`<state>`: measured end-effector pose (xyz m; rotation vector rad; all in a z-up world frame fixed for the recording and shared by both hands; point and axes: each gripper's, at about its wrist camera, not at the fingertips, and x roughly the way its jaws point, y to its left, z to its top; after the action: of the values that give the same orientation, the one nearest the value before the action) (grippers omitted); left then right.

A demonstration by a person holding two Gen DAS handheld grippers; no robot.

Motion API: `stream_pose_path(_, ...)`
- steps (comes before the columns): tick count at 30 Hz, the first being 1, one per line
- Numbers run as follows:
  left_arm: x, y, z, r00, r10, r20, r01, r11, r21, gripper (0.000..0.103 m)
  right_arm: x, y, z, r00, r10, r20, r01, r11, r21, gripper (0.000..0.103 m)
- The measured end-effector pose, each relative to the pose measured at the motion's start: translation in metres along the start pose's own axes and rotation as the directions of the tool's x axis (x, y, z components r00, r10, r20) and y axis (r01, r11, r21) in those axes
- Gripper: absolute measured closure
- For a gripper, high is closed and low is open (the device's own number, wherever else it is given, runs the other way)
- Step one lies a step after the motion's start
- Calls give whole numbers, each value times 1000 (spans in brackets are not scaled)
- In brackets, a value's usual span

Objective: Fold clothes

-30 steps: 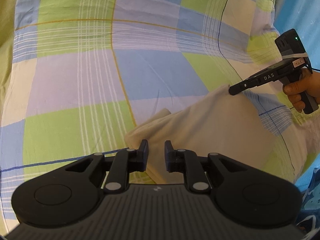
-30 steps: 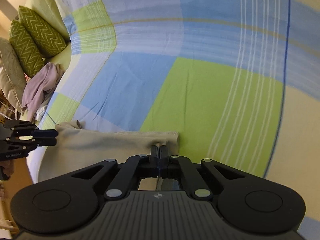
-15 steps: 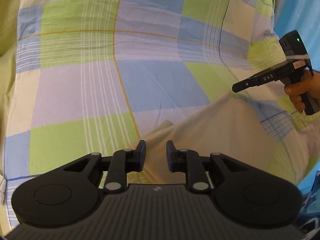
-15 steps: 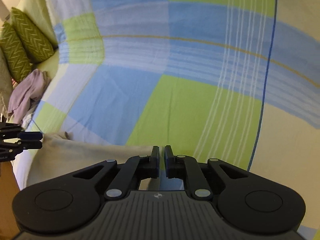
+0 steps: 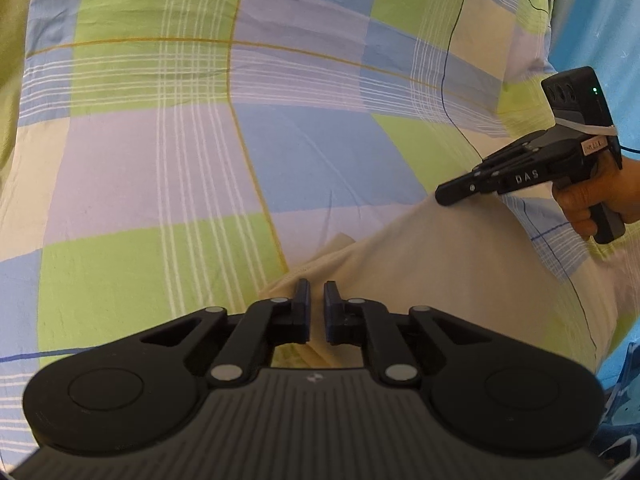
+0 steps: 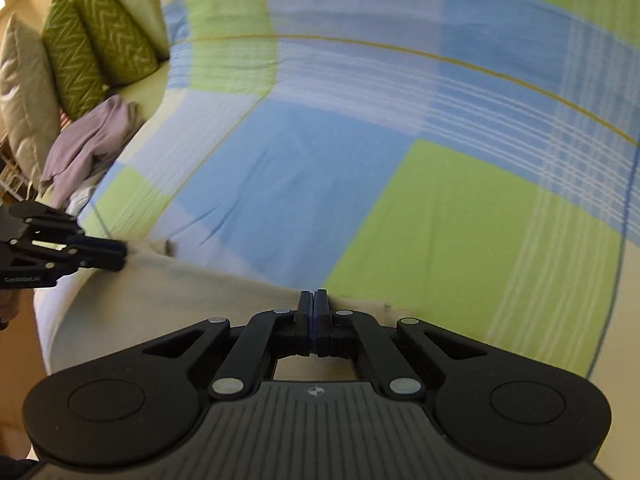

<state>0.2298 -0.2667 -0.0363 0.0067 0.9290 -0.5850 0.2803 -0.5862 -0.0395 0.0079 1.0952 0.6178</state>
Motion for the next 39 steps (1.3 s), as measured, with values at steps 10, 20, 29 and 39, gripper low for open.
stream_pose_path(10,-42,-13,-7,999,-19,35,17,998,68,77,-58,18,-60,990,-96,102,83,989,123,89)
stream_pose_path(20,-30,-20,-65,987,-122,101,81,937,340,73,-56,51,-150,919,-251,306,196,960,199,87)
stream_pose_path(29,-28,-25,-97,950,-128,286,-30,871,491,63,-60,74,-189,785,-373,496,352,926,139,77)
stream_pose_path(39,-63,-62,-140,946,-125,300,-65,832,551,63,-93,179,-218,772,-417,479,425,900,99,72)
